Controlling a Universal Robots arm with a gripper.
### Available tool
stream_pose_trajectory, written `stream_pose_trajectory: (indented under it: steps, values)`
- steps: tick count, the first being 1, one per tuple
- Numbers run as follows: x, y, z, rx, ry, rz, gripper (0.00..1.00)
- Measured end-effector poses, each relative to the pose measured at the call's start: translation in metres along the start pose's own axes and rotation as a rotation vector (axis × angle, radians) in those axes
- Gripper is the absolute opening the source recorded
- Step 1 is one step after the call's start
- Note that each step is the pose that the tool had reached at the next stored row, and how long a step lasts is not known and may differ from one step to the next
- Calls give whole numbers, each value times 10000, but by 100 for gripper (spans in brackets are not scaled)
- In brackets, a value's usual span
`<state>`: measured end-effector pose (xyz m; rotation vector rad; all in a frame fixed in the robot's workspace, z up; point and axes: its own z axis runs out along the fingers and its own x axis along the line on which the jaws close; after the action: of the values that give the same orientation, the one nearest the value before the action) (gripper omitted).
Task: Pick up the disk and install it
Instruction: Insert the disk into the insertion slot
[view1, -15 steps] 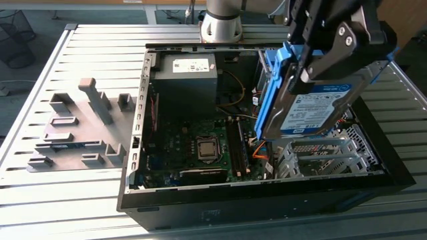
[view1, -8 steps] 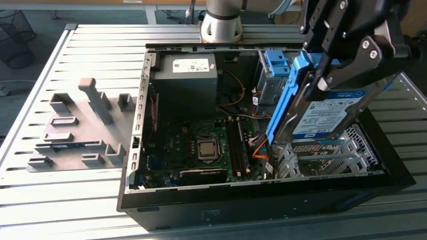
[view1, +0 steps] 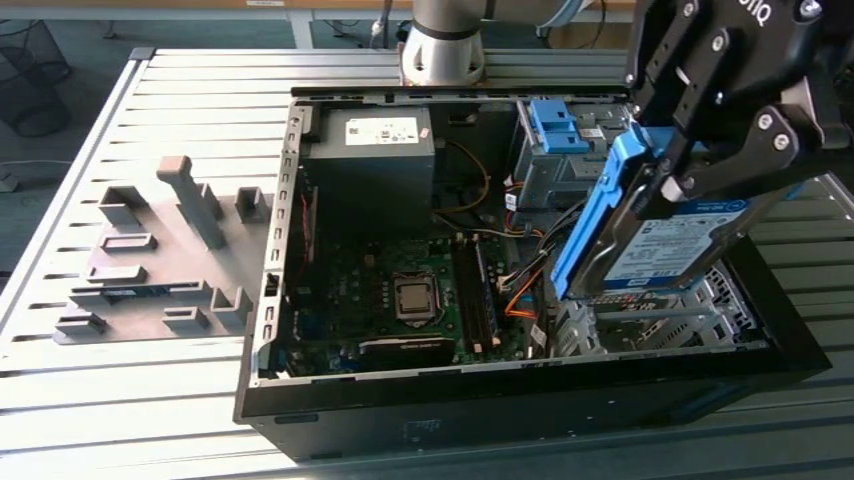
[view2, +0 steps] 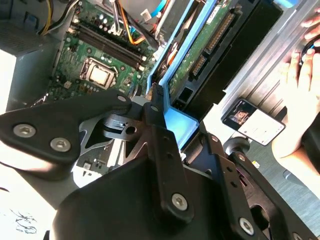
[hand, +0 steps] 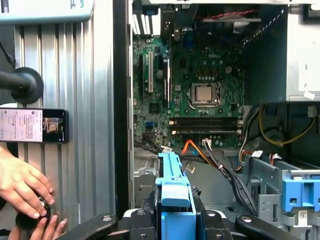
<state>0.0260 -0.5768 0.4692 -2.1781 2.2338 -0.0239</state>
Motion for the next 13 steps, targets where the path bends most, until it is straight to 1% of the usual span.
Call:
stream_pose_trajectory:
  steps: [6,9,11,13]
  values:
    - [-1,-176,66,0,0,0,37]
    - [-3,-251,90,0,0,0,37]
    - [-3,-277,104,0,1,-1,37]
    - [-3,-278,107,0,1,1,37]
